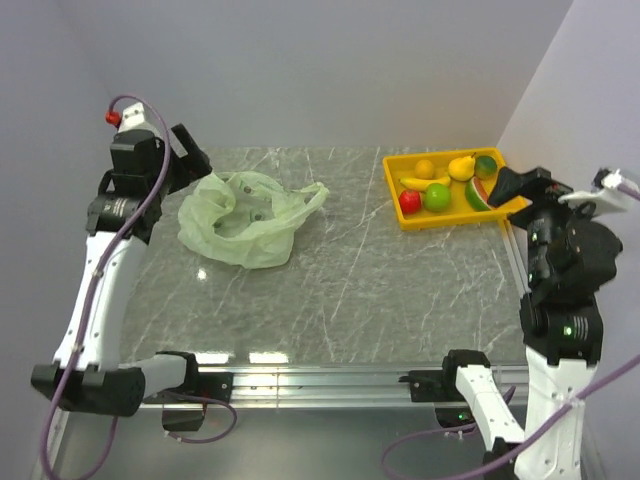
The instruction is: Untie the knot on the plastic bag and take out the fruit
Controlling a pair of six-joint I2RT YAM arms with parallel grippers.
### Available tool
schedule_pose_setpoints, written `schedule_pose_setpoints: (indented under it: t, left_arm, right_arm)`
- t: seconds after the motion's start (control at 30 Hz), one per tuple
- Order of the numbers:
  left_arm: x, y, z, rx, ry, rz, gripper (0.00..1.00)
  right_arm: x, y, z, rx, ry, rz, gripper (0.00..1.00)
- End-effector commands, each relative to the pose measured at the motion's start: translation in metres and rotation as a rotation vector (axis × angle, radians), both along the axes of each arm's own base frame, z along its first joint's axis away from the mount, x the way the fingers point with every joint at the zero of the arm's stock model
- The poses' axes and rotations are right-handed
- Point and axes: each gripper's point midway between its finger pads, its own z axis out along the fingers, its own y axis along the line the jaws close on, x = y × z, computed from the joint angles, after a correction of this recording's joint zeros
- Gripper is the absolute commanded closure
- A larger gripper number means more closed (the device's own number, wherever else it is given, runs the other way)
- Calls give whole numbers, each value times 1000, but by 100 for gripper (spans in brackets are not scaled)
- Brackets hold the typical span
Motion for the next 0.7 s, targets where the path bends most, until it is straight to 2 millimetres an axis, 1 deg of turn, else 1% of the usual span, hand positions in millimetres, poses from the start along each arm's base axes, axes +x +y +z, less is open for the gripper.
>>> schedule_pose_setpoints:
  t: [0.0,0.03,0.07,0.1,0.13,0.17,0.2,0.23,0.3,0.33,0.4,0.43,0.47,0.5,0.53,0.6,0.63,0.67]
  left_arm:
    - [-50,-9,74,138,-112,-57,1]
    - [-60,-10,96,147,-159,-53,1]
    - [-75,-14,106,155,-174,-77,1]
    - [-83,-13,114,168,-193,-75,1]
    - [-96,-7,131,170,-239,-54,1]
    - [-103,-7,136,171,-251,-58,1]
    - [-110,-4,143,174,-270,-52,1]
    - [-122,1,154,171,-305,-35,1]
    - [-134,14,162,184,-333,17,1]
    - [-147,21,165,187,-360,40,0]
    - [-159,35,171,196,-408,106,1]
    - [-169,42,162,200,-425,131,1]
    - [-173,50,156,212,-436,172,1]
    - [-177,55,148,224,-448,192,1]
    - [-183,58,134,214,-488,210,1]
    - [-188,59,119,190,-545,218,1]
    - [-196,59,106,162,-574,216,1]
    - [-198,59,99,146,-579,215,1]
  right_arm:
    - [-30,-5,9,-88,-60,-32,0]
    - [-37,-5,12,-92,-80,-39,0]
    - [-48,-7,17,-100,-112,-52,0]
    - [-54,-8,19,-102,-126,-63,0]
    - [-58,-10,20,-101,-138,-75,0]
    - [-66,-10,21,-104,-150,-81,0]
    - [-69,-10,21,-109,-152,-81,0]
    - [-71,-9,21,-116,-150,-79,0]
    - [-77,-10,12,-118,-135,-84,0]
    - [-84,-9,8,-109,-140,-81,0]
    - [-85,-7,-5,-99,-123,-68,0]
    - [-92,-6,-7,-91,-141,-64,0]
    - [-88,-4,-16,-86,-127,-48,0]
    - [-89,-3,-19,-80,-128,-44,0]
    - [-89,-7,-24,-68,-126,-65,0]
    - [-87,0,-28,-52,-120,-17,0]
    - [-86,2,-32,-49,-102,-5,0]
    - [-86,5,-34,-49,-96,12,0]
